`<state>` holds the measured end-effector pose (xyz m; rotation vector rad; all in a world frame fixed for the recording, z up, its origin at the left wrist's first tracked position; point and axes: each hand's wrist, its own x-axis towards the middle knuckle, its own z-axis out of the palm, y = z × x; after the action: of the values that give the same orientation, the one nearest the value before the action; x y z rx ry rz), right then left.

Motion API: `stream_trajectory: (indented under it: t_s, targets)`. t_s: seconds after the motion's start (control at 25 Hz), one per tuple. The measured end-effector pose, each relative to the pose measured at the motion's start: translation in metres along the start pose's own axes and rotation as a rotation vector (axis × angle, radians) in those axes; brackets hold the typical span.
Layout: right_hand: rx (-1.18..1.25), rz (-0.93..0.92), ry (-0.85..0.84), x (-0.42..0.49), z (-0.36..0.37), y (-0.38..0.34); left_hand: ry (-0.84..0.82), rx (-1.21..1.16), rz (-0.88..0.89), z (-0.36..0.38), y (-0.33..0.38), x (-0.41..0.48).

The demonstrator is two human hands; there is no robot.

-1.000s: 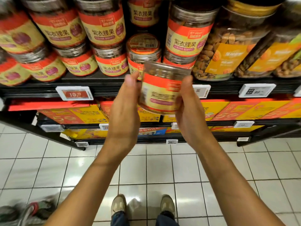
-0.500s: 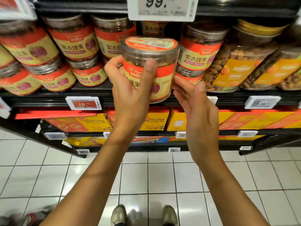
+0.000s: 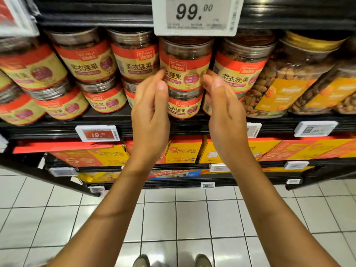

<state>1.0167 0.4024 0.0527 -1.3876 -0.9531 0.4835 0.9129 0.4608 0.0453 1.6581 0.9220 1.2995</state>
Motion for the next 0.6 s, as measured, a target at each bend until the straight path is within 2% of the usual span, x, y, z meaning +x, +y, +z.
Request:
stream_trajectory:
  t_s: [0.24, 0.36, 0.48, 0.6]
  targets:
    - [-0.044, 0.071, -0.035, 0.006, -0.008, 0.005, -0.079, -0.01, -0.038, 0.0, -0.002, 0.007]
    - [-0.056, 0.132, -0.043, 0.001, -0.02, -0.014, -0.148, 0.008, -0.151, -0.019, 0.015, 0.004]
    - [-0.082, 0.156, -0.124, -0.016, -0.032, -0.047, -0.075, 0.062, -0.311, -0.053, 0.053, -0.009]
    - [-0.117, 0.126, -0.263, -0.031, -0.034, -0.079, -0.048, -0.001, -0.375, -0.088, 0.098, -0.035]
